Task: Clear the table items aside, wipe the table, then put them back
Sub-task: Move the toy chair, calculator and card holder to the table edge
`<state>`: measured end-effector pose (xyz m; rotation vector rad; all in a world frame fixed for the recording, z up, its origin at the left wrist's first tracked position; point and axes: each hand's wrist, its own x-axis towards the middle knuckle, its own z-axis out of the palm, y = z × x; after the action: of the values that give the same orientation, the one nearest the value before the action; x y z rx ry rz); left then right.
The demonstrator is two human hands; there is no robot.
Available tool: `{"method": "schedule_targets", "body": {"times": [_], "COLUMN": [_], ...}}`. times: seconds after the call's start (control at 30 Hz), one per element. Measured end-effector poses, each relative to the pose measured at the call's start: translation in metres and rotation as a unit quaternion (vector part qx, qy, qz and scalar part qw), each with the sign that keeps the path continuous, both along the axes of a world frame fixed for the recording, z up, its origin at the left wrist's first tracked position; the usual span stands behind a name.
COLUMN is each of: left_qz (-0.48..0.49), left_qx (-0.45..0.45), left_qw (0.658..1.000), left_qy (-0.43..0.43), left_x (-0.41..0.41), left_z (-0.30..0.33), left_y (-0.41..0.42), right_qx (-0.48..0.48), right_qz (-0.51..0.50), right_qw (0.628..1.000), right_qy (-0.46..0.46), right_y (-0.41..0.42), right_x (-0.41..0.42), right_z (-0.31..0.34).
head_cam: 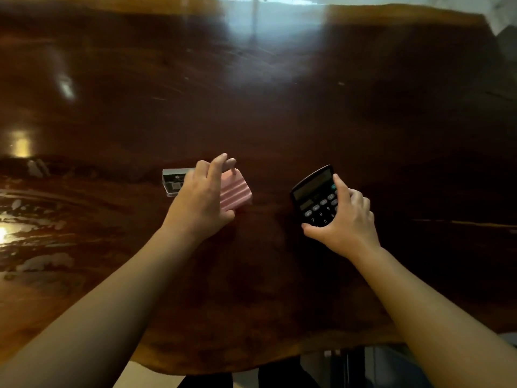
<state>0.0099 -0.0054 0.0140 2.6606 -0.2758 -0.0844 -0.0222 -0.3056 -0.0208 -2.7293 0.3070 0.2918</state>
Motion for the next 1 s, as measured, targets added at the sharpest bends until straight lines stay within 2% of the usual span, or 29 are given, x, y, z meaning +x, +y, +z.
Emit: {"method": "schedule_targets", "body": {"times": [0.23, 0.5, 0.73, 1.0], "left_qz": [0.111, 0.249, 0.36, 0.472], "left_qx": [0.016, 0.026, 0.028, 0.023], "left_qw": [0.993, 0.968, 0.932, 0.881], "left_qy": [0.023, 0.015, 0.015, 0.021], "left_x": [-0.037, -0.106, -0.161, -0.215], "left_z": [0.0, 0.005, 0.01, -0.013], "left_y": [0.074, 0.206, 0.314, 0.402], "right_qx": [0.027, 0.053, 0.066, 0.064], "right_qz": [0.081, 0.206, 0.326, 0.436], "right_qw": [0.996, 0.976, 0.941, 0.898], "right_qy": [-0.019, -0.053, -0.058, -0.015], "right_y": [0.081, 0.239, 0.383, 0.51], "right_x": [-0.009, -0.003, -0.009, -0.048], "right_z": [0.019, 0.028, 0.025, -0.003]}}
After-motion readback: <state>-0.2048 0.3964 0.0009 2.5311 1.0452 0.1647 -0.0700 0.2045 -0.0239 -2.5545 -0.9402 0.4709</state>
